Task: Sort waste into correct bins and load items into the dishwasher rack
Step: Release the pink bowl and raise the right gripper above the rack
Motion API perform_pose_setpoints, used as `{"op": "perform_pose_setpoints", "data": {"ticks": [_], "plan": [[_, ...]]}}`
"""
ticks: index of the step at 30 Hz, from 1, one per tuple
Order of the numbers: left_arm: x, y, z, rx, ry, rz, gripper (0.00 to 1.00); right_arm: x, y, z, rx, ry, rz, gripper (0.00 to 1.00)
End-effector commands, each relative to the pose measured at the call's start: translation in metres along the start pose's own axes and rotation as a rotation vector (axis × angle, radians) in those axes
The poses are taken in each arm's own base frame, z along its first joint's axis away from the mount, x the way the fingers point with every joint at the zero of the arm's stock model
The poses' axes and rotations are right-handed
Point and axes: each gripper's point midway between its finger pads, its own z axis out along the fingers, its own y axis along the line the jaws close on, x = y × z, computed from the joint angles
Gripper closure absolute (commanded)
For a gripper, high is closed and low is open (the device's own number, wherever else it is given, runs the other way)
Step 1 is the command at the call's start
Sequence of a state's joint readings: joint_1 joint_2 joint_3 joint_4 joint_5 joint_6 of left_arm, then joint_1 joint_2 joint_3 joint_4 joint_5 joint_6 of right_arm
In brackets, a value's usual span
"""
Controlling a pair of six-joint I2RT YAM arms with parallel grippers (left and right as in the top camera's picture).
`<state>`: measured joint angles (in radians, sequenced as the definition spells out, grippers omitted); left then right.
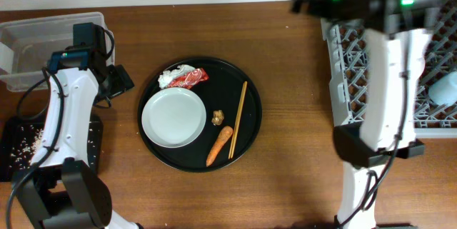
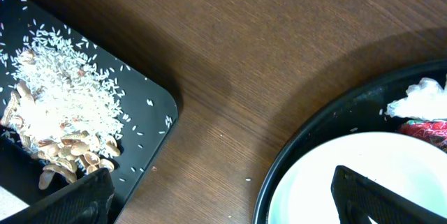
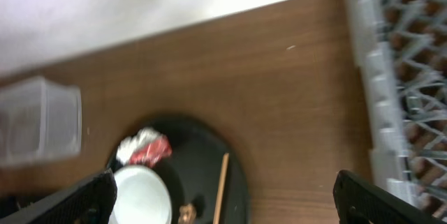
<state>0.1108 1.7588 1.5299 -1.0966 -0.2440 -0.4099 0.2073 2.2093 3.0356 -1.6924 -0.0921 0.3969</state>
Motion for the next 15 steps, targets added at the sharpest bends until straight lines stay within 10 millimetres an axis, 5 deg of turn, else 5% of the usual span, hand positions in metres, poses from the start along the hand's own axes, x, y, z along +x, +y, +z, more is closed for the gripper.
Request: {"op": "perform_pose_setpoints", "data": {"ticks": [1,4,15], "plan": [[-0.003,0.002,-0.001,-0.005,-0.008,-0.017,0.01,0.013,0.018,-0.005,0.053,-0.010,-0.055,0.02],[-0.003,0.002,-0.001,-0.005,-0.008,-0.017,0.01,0.012,0.010,-0.002,0.123,-0.021,-0.071,0.02],[-0.003,0.002,-0.001,-0.005,-0.008,-0.017,0.01,-0.028,-0.097,-0.022,0.489,-0.128,-0.055,0.02]]}}
